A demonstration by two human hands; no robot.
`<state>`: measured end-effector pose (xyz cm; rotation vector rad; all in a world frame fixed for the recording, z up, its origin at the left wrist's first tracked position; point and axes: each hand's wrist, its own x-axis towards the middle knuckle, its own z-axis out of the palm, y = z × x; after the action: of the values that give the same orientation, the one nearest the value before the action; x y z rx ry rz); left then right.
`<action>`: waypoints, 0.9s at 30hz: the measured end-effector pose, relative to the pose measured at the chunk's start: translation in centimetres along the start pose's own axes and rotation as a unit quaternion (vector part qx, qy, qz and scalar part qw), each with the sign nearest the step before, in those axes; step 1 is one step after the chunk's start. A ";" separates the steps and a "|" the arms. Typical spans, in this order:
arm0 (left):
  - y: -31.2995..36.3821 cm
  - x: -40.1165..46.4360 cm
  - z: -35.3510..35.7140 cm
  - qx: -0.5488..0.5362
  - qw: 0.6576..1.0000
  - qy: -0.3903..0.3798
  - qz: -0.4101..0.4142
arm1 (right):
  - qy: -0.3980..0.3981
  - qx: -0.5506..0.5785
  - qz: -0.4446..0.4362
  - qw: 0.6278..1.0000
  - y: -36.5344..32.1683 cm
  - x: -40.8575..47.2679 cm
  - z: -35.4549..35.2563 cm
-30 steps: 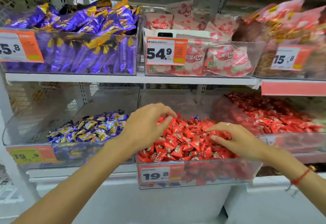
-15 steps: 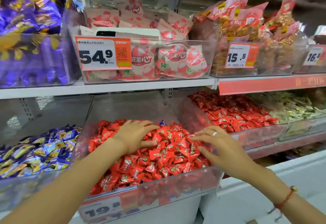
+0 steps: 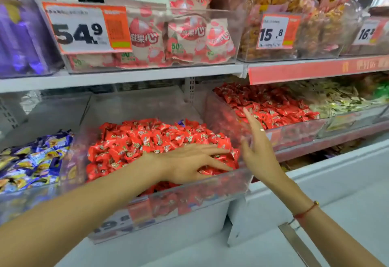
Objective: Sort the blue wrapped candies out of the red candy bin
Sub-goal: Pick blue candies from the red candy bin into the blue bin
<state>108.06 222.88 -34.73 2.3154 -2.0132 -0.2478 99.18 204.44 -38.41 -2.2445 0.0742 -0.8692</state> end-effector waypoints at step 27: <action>-4.3 -3.2 -1.7 0.095 0.970 0.057 -0.218 | 0.030 -0.196 -0.073 0.977 -1.3 0.7 -1.0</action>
<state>112.10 226.51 -33.44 2.8000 -1.5138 0.0617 98.80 204.60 -36.63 -2.6160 0.1186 -1.0775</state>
